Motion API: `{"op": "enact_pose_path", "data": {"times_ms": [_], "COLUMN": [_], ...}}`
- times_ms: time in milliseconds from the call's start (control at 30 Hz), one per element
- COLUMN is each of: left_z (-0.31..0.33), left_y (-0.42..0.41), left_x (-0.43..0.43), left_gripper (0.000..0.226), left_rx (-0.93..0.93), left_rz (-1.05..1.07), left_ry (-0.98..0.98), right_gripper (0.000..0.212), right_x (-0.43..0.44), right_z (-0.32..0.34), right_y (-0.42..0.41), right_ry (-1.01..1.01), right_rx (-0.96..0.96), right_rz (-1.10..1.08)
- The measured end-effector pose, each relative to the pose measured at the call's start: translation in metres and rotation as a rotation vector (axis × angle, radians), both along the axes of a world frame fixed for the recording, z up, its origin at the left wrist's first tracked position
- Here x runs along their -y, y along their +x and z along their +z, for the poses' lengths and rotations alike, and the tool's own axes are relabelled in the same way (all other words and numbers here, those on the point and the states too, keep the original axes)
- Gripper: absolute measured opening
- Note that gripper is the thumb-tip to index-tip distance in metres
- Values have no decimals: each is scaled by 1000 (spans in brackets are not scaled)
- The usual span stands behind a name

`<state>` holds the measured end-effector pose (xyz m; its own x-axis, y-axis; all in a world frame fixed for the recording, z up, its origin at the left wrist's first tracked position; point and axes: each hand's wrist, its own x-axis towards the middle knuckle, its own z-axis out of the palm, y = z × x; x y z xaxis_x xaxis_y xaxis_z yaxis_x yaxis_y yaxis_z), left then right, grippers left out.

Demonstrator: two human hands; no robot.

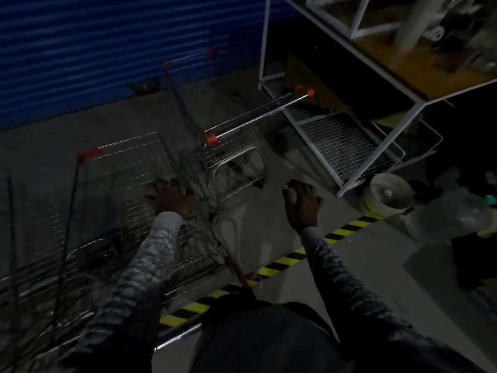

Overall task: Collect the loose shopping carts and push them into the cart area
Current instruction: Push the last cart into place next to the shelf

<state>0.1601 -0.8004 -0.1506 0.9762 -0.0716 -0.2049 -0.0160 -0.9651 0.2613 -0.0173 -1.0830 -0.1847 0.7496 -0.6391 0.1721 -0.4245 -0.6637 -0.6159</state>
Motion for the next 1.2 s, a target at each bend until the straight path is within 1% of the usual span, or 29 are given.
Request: {"op": "enact_pose_path", "data": {"times_ms": [67, 133, 167, 300, 367, 400, 467, 500, 567, 633, 700, 800, 900, 1000, 1067, 1133, 1200], "left_z": [8, 17, 24, 42, 29, 19, -4, -15, -26, -29, -26, -21, -18, -13, -16, -20, -22], "left_y": [18, 39, 50, 98, 121, 130, 141, 144, 152, 166, 185, 226, 278, 333, 367, 392, 404], "left_x": [30, 63, 82, 151, 179, 191, 210, 218, 234, 250, 261, 273, 291, 310, 321, 330, 337], "left_gripper": [54, 53, 53, 49, 54, 57, 65, 66, 58, 49, 49, 57, 53, 52, 52, 50, 48], "left_rx": [-5, 54, 98, 376, 394, 368, 287, 287, 358, 415, 392, 307, 262, 180, 100, 33, -10], "left_rz": [-25, -60, -77, -96, -122, -114, -50, -16, 69, 144, 179, 276, 360, 383, 369, 279, 225], "left_ry": [4, 1, -1, -5, -10, -16, -18, 17, 121, 143, 183, 250, 238, 216, 177, 190, 188], "right_gripper": [39, 41, 43, 49, 54, 54, 49, 46, 44, 48, 47, 44, 54, 56, 59, 57, 55], "right_x": [17, 33, 43, 90, 113, 125, 152, 166, 194, 220, 234, 245, 260, 292, 317, 335, 346], "right_z": [2, 5, 6, 9, 18, 23, 23, 17, 3, -7, -9, -3, 3, 7, 8, 13, 15], "right_y": [20, 46, 63, 155, 205, 228, 270, 289, 321, 342, 359, 400, 457, 509, 543, 568, 576], "right_ry": [48, 74, 65, 31, -43, -89, -157, -179, -270, -366, -380, -368, -415, -505, -506, -440, -428], "right_rx": [-19, -24, -20, -69, 15, 76, 116, 102, 41, -2, -1, -24, -113, -103, -173, -275, -356], "right_rz": [-47, -40, -23, 32, 86, 124, 212, 262, 343, 397, 436, 508, 584, 620, 649, 682, 705]}}
